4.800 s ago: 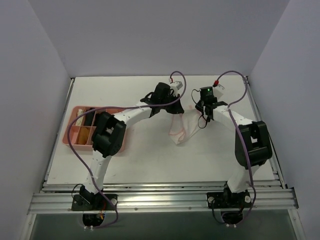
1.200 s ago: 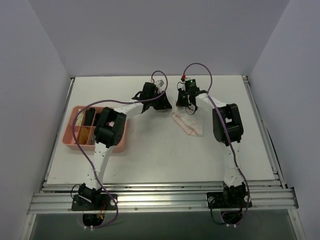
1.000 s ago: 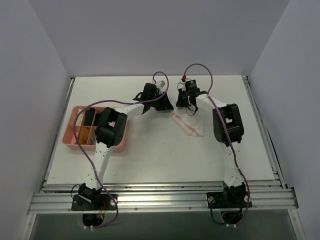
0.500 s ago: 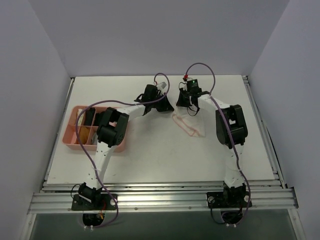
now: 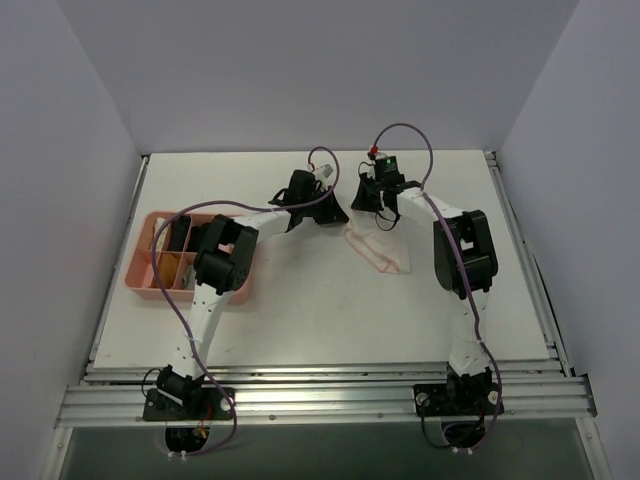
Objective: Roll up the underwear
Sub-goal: Fold the underwear
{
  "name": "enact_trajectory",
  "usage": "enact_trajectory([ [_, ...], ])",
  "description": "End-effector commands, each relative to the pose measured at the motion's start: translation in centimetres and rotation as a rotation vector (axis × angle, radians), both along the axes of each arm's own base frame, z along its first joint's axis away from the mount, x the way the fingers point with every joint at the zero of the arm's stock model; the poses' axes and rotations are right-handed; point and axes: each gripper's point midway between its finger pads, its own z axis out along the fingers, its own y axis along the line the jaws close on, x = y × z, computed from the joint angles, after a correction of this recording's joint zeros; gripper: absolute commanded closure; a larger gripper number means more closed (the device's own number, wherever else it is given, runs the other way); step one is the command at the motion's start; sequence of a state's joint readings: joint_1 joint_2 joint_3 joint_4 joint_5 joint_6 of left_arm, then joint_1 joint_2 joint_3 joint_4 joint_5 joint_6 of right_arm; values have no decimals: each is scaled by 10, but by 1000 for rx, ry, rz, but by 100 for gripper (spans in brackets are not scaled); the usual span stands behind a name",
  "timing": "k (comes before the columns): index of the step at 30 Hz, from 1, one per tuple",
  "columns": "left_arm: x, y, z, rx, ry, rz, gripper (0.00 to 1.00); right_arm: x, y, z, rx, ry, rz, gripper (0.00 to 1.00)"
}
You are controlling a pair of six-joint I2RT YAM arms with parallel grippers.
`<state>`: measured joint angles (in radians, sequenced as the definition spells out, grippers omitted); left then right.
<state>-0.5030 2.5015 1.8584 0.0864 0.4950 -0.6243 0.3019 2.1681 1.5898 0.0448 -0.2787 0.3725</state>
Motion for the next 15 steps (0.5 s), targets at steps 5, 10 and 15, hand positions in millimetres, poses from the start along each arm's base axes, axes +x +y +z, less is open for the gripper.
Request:
enact_trajectory([
  [5,-3,-2,-13,8,8,-5,98,11,19,46,90,-76,-1,100],
  [10,-2,-1,-13,8,8,-4,98,14,21,41,100,-62,-21,100],
  [15,-1,0,-13,10,4,1,98,17,26,35,137,-49,-45,100],
])
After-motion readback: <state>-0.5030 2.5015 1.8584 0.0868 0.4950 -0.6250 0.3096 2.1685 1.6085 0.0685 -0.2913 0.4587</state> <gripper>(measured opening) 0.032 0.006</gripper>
